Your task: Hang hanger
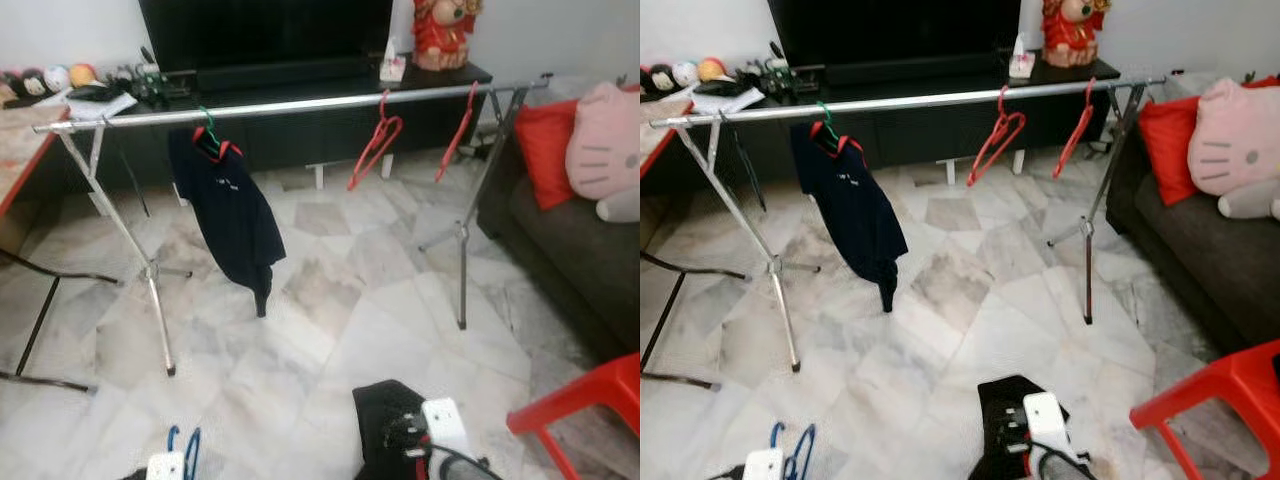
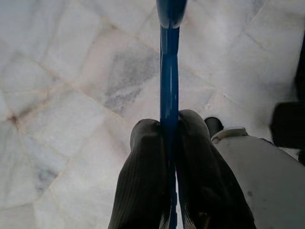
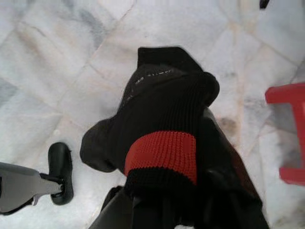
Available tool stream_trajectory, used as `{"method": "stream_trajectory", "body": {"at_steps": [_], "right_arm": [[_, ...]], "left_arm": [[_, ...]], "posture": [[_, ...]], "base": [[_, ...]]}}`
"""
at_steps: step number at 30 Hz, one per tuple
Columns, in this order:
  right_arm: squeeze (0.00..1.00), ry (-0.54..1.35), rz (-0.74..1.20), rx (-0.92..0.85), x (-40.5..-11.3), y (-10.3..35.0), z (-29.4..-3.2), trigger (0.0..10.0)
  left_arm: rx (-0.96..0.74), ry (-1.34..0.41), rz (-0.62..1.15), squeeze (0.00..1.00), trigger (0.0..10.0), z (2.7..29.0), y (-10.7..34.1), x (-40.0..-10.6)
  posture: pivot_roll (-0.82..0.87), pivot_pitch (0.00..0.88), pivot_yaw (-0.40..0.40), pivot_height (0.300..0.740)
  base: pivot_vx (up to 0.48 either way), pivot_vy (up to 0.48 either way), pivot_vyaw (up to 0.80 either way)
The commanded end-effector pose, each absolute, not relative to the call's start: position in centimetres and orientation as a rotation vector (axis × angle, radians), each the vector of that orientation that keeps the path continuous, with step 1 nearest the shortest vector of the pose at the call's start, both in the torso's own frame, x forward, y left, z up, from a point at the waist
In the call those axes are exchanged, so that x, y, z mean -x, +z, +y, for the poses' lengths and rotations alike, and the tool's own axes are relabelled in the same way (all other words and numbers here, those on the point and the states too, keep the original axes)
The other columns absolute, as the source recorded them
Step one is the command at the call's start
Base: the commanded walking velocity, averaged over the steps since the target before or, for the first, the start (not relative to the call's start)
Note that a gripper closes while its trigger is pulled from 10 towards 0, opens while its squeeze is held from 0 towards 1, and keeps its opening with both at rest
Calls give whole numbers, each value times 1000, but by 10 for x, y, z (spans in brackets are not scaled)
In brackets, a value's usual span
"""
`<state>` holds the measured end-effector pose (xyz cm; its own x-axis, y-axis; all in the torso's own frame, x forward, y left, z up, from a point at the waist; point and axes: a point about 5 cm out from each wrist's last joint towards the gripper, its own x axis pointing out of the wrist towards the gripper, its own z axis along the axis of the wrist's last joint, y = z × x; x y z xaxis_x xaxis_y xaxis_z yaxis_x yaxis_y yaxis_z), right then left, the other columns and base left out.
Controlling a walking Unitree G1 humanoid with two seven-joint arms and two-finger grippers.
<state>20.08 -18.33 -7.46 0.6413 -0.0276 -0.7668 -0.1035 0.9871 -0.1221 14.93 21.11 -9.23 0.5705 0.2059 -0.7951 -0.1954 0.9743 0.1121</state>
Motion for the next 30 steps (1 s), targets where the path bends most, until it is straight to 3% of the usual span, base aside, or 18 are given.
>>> {"method": "stream_trajectory", "body": {"at_steps": [1,18,30], "right_arm": [[0,48,863,144,-204,-74,-178,10000],[0,49,857,142,-206,-72,-178,10000],[0,53,853,140,-207,-72,-176,10000]], "left_arm": [[-15,251,945,0,10000,215,-93,-146],[-16,248,945,0,10000,215,-93,-147],[-32,228,944,0,10000,215,-92,-148]], "posture": [[-151,0,28,740],[-149,0,28,740],[-142,0,28,740]], "base": [[0,285,0],[0,287,0],[0,0,0]]}}
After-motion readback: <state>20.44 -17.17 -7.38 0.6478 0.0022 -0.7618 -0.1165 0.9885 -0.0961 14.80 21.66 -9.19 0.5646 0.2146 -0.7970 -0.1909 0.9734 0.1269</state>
